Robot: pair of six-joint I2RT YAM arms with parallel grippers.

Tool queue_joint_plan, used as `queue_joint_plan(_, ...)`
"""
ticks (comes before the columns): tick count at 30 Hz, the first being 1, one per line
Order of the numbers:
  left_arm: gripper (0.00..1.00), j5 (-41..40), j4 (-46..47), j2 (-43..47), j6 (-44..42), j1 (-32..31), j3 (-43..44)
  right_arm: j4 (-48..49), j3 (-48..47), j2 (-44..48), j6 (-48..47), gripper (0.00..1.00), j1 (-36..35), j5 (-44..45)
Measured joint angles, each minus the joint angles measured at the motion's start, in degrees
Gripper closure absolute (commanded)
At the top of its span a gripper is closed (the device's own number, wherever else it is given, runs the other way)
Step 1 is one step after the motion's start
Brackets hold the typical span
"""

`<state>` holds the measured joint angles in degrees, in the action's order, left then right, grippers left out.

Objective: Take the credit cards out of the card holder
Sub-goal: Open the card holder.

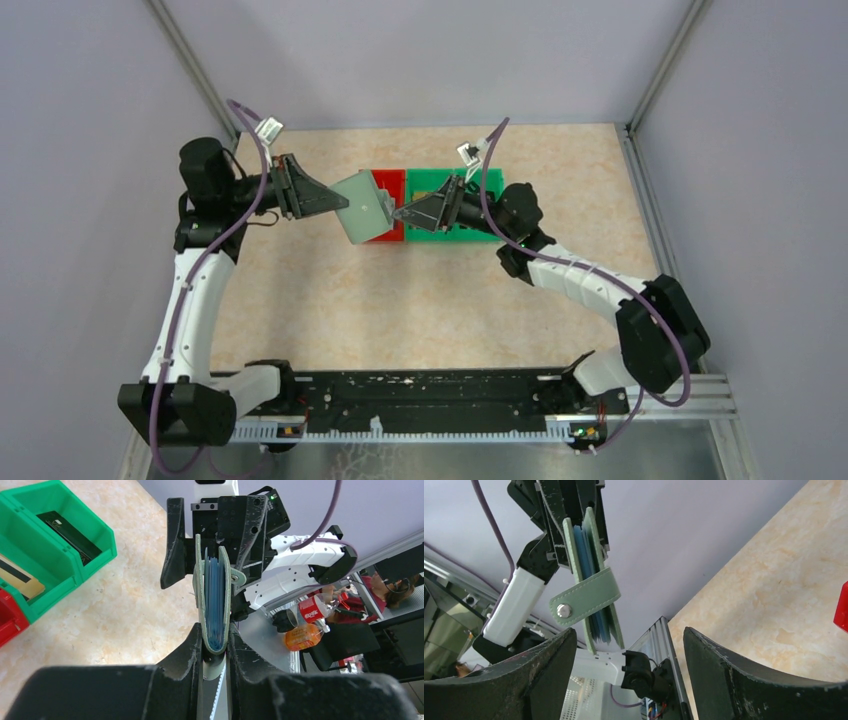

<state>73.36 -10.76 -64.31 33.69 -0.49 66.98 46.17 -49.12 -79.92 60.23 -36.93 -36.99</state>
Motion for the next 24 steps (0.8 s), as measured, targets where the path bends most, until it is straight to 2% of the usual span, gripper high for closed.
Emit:
queue_joint_plan(11, 1.0, 0.98, 5.01, 0.46, 6.38, 0.0, -0.81, -1.92, -2.71, -2.12, -0.42, 0.25, -2.64, 5.79)
queue_joint_plan(17, 1.0, 1.18, 6.27, 0.81, 7.89, 0.0, -1.14, 1.88, -4.33, -4.46, 1.97, 0.28, -2.84, 8.0)
queue_joint_plan(24, 1.0, 1.2, 6.95, 0.94, 8.13, 0.0, -1.31, 10.84, -4.55, -8.96, 9.2, 0.45, -3.41, 8.5)
